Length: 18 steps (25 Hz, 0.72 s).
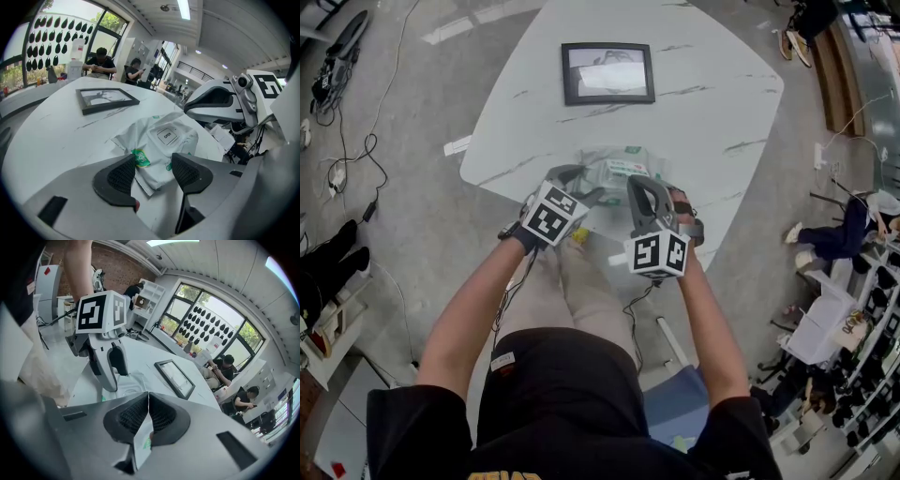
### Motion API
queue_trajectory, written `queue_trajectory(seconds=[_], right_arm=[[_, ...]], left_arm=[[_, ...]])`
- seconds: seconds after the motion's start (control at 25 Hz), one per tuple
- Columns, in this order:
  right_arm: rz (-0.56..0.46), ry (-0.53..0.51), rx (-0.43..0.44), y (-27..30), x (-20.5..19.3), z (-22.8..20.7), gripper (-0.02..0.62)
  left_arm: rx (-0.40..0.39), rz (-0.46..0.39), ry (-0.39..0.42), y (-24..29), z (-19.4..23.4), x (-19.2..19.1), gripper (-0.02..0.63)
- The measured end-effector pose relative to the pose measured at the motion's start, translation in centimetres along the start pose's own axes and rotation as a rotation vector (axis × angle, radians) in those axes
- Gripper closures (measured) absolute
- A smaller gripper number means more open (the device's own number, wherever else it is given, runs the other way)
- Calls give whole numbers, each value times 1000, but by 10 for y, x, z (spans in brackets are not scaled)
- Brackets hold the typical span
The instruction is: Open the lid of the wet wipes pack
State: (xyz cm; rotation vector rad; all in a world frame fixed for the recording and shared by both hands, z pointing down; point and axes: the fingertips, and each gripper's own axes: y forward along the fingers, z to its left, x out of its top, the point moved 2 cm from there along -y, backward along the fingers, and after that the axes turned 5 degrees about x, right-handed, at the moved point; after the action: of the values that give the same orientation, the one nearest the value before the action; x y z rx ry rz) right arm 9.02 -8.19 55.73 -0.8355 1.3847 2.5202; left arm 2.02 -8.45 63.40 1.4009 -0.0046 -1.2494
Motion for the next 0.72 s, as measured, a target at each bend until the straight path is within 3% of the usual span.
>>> queue_trajectory(seconds=[0.72], right_arm=[[-40,182,-60,7,4,-29,591]], left_arm=[[4,-3,5,-2,-1,-1,344]])
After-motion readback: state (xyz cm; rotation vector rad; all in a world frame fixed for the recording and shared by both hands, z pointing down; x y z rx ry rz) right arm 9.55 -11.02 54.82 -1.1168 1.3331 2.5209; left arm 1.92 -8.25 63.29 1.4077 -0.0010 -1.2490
